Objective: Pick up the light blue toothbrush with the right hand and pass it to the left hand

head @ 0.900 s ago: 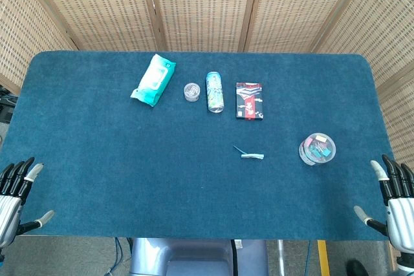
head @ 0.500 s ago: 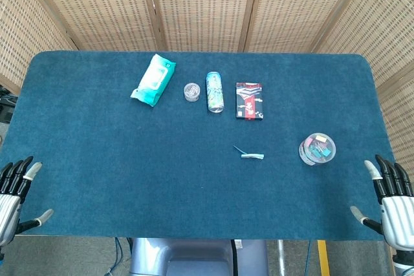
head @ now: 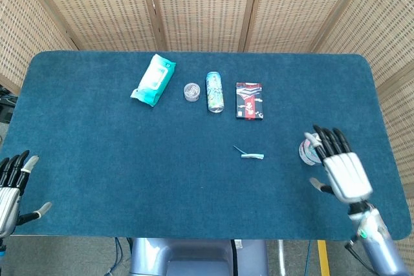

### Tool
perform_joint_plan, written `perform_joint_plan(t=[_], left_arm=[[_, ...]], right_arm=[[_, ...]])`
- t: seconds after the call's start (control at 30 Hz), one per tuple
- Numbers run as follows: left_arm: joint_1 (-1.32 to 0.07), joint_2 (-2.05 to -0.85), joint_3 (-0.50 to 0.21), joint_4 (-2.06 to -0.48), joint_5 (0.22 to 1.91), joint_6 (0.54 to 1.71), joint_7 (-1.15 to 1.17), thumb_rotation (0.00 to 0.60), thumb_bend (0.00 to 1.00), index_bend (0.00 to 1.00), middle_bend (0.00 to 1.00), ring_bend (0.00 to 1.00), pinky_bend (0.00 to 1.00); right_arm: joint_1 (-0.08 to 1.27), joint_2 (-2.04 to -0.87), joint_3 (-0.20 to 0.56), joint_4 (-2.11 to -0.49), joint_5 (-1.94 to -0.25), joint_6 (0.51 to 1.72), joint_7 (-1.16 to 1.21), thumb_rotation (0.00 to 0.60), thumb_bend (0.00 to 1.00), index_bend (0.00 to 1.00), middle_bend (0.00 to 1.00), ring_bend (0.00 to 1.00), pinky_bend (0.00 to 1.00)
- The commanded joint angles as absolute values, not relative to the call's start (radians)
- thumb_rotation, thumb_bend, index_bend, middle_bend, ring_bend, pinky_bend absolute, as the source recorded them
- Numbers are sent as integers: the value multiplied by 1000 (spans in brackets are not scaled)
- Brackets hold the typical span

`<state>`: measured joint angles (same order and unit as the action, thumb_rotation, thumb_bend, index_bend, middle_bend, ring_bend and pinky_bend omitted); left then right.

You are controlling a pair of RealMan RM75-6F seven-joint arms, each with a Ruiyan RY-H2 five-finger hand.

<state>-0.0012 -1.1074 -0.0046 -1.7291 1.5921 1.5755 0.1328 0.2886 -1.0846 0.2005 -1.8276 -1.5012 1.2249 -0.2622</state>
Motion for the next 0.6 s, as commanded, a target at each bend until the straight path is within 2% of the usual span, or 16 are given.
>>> perform_joint_plan(t=[0.03,0.17,0.37,0.6], left_arm=[[-14,-1109,-21,-1737,1556,1550,147,600,0,0,0,0,0],[-25,-1110,-32,-1740,1522,1525,159,600,0,0,0,0,0],[-43,-1109,-46,-1750,1488,1495,178,600,0,0,0,0,0],[-47,-1105,-44,-1753,1481,1486,174,600,0,0,0,0,0]], right_arm=[[451,-1208,277,-1733,-1325,1048,-355,600,0,318,0,0,0],[515,-1294,285,-1663,-1226,971,-389,600,3,395,0,0,0],[588,-1404,267,-1541,-1173,935,-472,600,139,413,0,0,0],[614,-1494,231,-1442,-1138,935,-516,600,236,424,0,0,0]])
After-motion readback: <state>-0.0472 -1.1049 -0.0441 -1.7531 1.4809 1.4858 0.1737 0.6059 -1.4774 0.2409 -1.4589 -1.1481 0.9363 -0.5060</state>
